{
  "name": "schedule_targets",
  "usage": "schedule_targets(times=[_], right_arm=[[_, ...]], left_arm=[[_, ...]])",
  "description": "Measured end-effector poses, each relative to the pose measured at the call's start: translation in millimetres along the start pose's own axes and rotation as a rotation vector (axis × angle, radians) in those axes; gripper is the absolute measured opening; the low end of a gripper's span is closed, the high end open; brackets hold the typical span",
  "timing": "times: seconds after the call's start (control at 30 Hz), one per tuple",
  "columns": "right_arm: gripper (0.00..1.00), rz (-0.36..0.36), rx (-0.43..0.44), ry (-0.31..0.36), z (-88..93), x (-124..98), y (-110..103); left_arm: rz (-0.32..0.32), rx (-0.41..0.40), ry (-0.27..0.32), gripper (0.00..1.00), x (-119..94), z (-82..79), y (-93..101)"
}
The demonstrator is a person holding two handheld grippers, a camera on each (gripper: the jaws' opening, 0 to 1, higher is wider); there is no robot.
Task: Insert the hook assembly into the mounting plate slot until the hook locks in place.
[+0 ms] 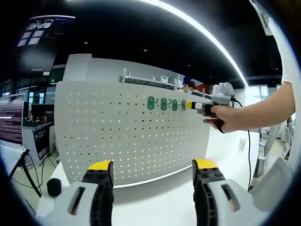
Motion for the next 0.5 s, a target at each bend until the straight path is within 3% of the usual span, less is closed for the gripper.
schedule_targets(times=[0.23,0.5], right_arm=[[0.01,0.018,-0.072,0.014,0.5,-0.9,-1.3],[0.01,0.049,-0.03,0.05,3.0,1.2,-2.9]], left_arm=[[0.005,0.01,0.002,0.69,0.1,-2.7,1.1],[-0.001,-0.005,0.004,0.69,-2.1,-4.0,-0.8]])
Point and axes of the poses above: the point that each gripper's makers call its tool centre point, and the gripper's own axes: x roughly forward along the fingers, y roughly to its right, z roughly out of its underside, the point moved 5 cm from there along -x, roughly backward along the fingers, and after that the axes turned 1 degree about -x, right-handed, at the moved point
